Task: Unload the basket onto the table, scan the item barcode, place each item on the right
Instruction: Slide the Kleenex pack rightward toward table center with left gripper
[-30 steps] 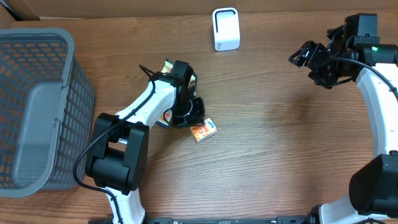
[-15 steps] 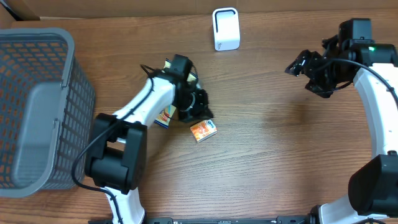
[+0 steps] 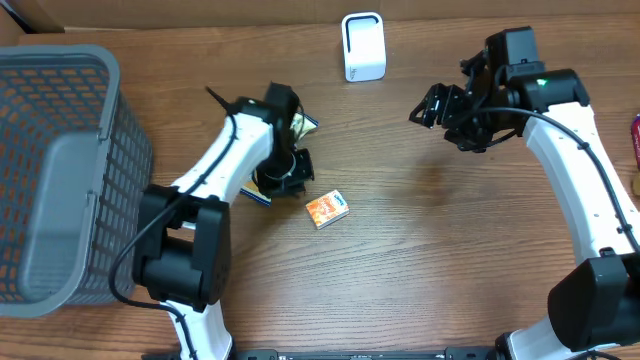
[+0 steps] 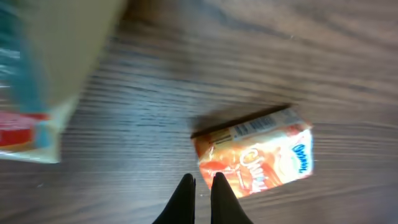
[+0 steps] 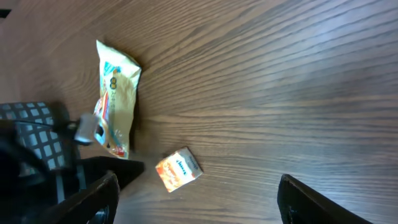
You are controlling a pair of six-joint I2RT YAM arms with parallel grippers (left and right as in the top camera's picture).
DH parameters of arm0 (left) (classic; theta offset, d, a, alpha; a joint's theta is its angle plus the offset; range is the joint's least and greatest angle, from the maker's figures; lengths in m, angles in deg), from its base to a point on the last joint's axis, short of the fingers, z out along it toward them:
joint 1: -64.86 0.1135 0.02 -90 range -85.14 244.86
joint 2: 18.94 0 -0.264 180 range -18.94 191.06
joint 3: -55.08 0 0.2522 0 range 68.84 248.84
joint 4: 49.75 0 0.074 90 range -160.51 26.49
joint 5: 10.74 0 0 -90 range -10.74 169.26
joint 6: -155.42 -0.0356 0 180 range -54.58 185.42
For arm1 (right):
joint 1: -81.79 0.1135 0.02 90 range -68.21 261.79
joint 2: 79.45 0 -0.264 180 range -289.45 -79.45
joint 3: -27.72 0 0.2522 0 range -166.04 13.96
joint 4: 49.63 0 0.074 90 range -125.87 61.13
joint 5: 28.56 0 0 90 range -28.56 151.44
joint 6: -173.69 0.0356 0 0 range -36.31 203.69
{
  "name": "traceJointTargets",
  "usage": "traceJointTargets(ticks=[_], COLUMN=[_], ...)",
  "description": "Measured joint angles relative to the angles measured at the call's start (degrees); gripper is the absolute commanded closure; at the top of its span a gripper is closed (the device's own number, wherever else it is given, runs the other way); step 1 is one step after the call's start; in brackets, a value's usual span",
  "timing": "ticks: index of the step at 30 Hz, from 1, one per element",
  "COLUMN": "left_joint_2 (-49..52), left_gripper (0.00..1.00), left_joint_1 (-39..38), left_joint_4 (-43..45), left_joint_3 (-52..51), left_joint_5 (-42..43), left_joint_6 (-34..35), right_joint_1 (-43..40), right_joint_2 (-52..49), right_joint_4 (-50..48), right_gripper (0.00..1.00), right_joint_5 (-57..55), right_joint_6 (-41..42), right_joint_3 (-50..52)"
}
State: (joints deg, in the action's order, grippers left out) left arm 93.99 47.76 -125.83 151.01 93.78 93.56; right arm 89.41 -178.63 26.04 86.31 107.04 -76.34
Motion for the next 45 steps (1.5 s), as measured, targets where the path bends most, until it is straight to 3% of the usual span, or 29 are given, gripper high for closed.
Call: traceJointTargets(ticks=[12,21,29,36,39,45], left_joint_2=[0.0,0.0,0.0,0.0,0.0,0.0], left_gripper=[0.96,0.96,0.96,0.96,0.96,0.96], left_joint_1=[-3.2,-8.1,-11.5,-12.5,-11.7,-3.7], left_joint_4=[5.3,15.4,31.2,45.3,43.6,28.2], left_joint_3=[-6.6,-7.8,-8.6,-8.6,-8.1,-2.6], left_joint_5=[6.8,13.0,14.0,12.9,12.7,10.3], left_joint_6=[2.0,8.7,17.5,19.6,18.0,14.9], right_joint_1=[0.3,0.3,0.3,0.3,0.3,0.7], right_joint_2=[0.0,0.0,0.0,0.0,0.0,0.0], right_joint_4=[0.2,0.6,1.4,2.6,4.1,5.2], right_gripper=[0.2,0.2,0.2,0.23,0.26,0.27], right_joint_5=[0.2,0.1,-0.3,-0.3,-0.4,-0.4], right_joint_6=[0.6,0.6,0.6,0.6,0.7,2.6], right_joint_3=[0.0,0.0,0.0,0.0,0.0,1.8])
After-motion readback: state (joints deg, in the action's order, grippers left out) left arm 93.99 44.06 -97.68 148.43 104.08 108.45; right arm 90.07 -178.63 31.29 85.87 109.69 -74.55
